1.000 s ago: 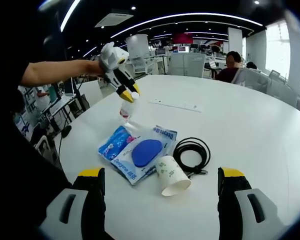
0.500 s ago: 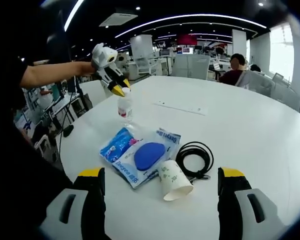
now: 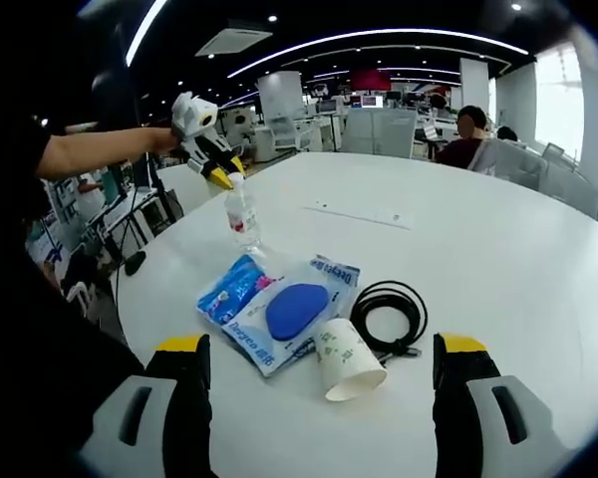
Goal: Arrange the tabletop items into an orderly group along one side of the table until the central work area is clear of visible clutter.
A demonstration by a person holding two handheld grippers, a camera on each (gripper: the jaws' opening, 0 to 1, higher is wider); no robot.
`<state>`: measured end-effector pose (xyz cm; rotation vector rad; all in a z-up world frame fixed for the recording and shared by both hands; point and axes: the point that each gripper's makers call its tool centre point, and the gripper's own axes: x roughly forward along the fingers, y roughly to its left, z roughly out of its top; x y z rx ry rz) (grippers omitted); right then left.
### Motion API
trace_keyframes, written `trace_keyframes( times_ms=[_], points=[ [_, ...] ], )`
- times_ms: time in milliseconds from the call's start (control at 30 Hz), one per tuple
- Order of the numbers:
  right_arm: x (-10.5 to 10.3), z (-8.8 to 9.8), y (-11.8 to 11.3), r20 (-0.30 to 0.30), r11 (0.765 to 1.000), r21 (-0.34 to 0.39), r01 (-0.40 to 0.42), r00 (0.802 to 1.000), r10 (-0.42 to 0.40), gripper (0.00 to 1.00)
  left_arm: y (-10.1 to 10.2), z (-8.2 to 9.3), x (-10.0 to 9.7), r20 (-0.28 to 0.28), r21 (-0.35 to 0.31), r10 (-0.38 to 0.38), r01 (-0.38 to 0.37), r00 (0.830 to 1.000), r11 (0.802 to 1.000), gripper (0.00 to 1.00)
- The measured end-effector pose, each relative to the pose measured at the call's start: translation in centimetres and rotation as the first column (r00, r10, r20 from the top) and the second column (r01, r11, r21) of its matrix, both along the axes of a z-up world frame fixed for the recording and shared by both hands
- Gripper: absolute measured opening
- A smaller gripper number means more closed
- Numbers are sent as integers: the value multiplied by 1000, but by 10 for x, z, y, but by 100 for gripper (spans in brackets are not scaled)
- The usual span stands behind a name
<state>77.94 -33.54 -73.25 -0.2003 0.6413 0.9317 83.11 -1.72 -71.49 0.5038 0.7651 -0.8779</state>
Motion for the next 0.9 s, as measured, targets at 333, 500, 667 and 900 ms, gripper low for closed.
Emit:
trace_keyframes(
  times_ms=[333,500,667,900],
  points=[
    [-4,-6,2,-10,1000,11,5,1000,-5,87,8,3,-8,-17,-35,-5,5,1000,999,18],
    [-3,-6,2,-9,1000,14,11,1000,-10,86,16,2,-14,-31,-43,-7,6,999,999,18],
    [-2,-8,2,-11,1000,21,23,1000,-22,84,21,2,-16,-38,-68,15,-18,999,998,19],
    [0,-9,0,-10,997,40,65,998,-65,79,20,3,-15,-39,-70,14,-17,999,997,19]
  ],
)
